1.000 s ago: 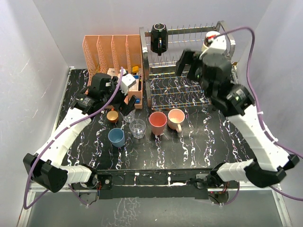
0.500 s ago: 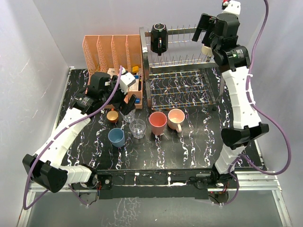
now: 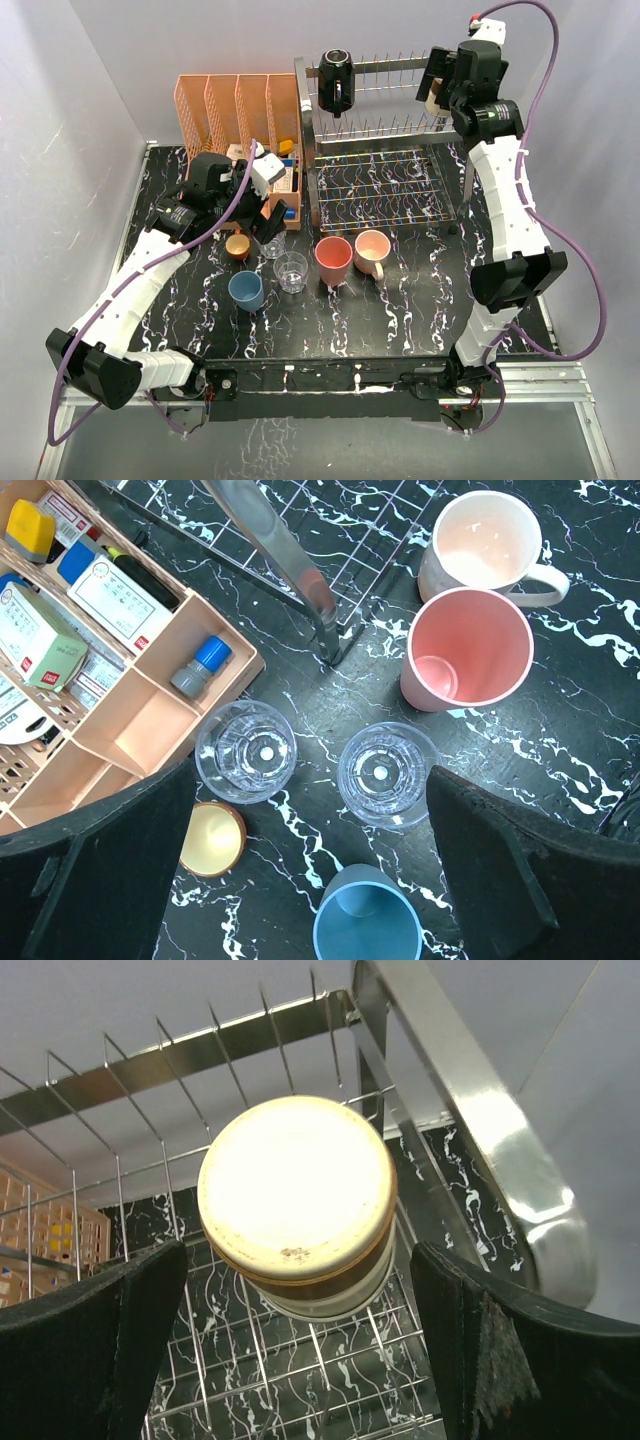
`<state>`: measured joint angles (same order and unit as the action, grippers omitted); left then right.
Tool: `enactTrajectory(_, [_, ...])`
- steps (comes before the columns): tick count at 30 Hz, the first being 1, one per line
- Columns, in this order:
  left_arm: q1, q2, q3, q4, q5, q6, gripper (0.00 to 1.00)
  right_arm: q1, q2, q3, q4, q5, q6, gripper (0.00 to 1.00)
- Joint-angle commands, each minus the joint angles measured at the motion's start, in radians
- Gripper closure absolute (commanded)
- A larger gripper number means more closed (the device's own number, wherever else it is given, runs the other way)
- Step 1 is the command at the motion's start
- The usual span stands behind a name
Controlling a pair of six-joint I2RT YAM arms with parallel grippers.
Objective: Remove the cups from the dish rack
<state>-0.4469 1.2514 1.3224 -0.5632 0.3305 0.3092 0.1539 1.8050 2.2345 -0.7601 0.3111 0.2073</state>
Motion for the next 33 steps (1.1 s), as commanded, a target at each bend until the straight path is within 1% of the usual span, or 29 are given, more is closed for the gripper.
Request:
enactTrajectory(1, [0.005, -0.036, 0.031, -0.020, 0.022, -0.016, 0.03, -0.003, -0.031, -0.019, 0.083, 0.015, -0.035, 0.02])
enactTrajectory(11, [0.004, -0.039, 0.020, -0.023, 0.018, -0.018, 0.03, -0.002, 0.026, 0.002, 0.169, 0.073, -0.101, 0.03])
enactTrajectory(13, [0.005, -0.039, 0.019, -0.025, 0.017, -0.018, 0.03, -0.002, 0.029, -0.009, 0.188, 0.065, -0.101, 0.05])
enactTrajectory(17, [0.005, -0.038, 0.024, -0.029, 0.015, -0.015, 0.03, -0.002, 0.041, -0.012, 0.209, 0.062, -0.100, 0.12])
enactTrajectory(19, [0.006, -0.038, 0.024, -0.030, 0.013, -0.014, 0.03, -0.003, 0.048, -0.005, 0.211, 0.057, -0.100, 0.16])
enactTrajectory(22, [0.005, -0.035, 0.026, -0.031, 0.012, -0.013, 0.03, -0.002, 0.050, 0.002, 0.217, 0.047, -0.097, 0.28])
enactTrajectory(26, [0.005, -0.032, 0.031, -0.030, 0.012, -0.016, 0.03, -0.002, 0.035, -0.006, 0.242, 0.034, -0.093, 0.52])
enactTrajectory(28, [0.004, -0.030, 0.029, -0.030, 0.011, -0.017, 0.03, -0.002, 0.023, -0.015, 0.258, 0.022, -0.085, 0.60])
enactTrajectory(33, [0.005, -0.027, 0.032, -0.025, 0.017, -0.025, 0.03, -0.002, -0.006, -0.004, 0.278, -0.025, -0.064, 0.67])
